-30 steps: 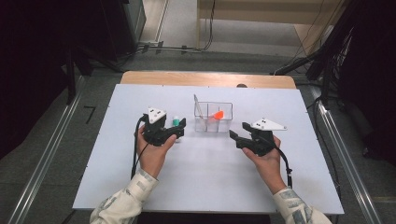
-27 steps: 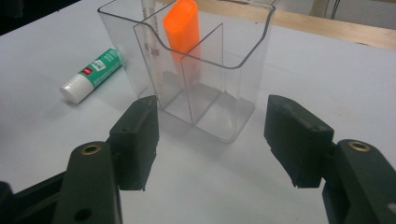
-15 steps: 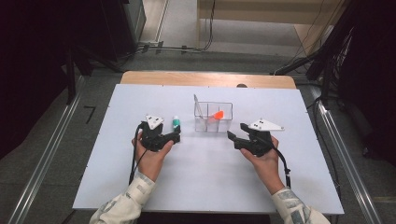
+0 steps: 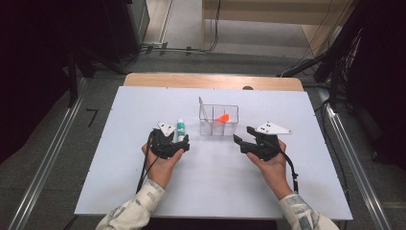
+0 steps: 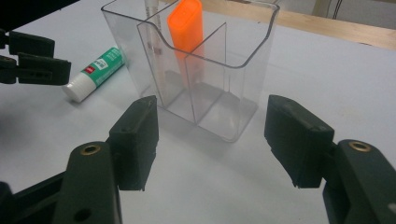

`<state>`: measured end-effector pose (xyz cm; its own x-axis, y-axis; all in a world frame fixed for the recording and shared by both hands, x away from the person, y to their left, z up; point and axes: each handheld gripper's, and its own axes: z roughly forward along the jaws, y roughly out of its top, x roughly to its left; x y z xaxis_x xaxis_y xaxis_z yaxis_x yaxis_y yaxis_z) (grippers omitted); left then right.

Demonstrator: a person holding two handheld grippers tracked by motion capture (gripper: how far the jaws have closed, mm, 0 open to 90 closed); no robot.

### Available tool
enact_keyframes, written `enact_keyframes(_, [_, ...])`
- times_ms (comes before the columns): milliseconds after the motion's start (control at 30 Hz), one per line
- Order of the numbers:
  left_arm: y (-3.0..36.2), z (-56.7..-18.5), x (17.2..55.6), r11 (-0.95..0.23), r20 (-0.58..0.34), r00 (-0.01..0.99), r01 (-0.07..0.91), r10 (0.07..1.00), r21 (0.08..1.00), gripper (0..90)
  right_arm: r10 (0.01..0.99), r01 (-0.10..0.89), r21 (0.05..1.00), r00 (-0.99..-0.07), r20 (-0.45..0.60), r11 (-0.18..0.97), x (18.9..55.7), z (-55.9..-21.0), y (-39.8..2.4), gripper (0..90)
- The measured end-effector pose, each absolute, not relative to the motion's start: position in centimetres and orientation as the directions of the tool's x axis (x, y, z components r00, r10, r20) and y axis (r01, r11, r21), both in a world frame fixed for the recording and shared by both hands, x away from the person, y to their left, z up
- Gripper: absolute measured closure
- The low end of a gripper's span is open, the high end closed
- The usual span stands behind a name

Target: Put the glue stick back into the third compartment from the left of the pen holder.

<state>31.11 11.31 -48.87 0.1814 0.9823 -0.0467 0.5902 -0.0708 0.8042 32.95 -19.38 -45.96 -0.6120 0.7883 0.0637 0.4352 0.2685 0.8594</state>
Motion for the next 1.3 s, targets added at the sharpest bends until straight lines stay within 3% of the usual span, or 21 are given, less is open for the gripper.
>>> enact_keyframes(833, [9.8,-50.6,31.9,-0.134,0.013,0.192,0.631,0.981,0.764,32.2,0.788,0.437,0.859,-0.612,0.067,0.267,33.0,-46.0,-19.4,33.9])
enact_keyframes(1133, [9.7,-51.2,32.1,-0.140,0.024,0.187,0.641,0.982,0.755,39.4,0.788,0.439,0.858,-0.612,0.069,0.266,33.0,-46.0,-19.4,33.8])
enact_keyframes(1300, [9.7,-51.2,32.0,-0.147,0.021,0.202,0.634,0.979,0.759,48.3,0.788,0.437,0.859,-0.612,0.065,0.268,33.0,-46.0,-19.5,33.8])
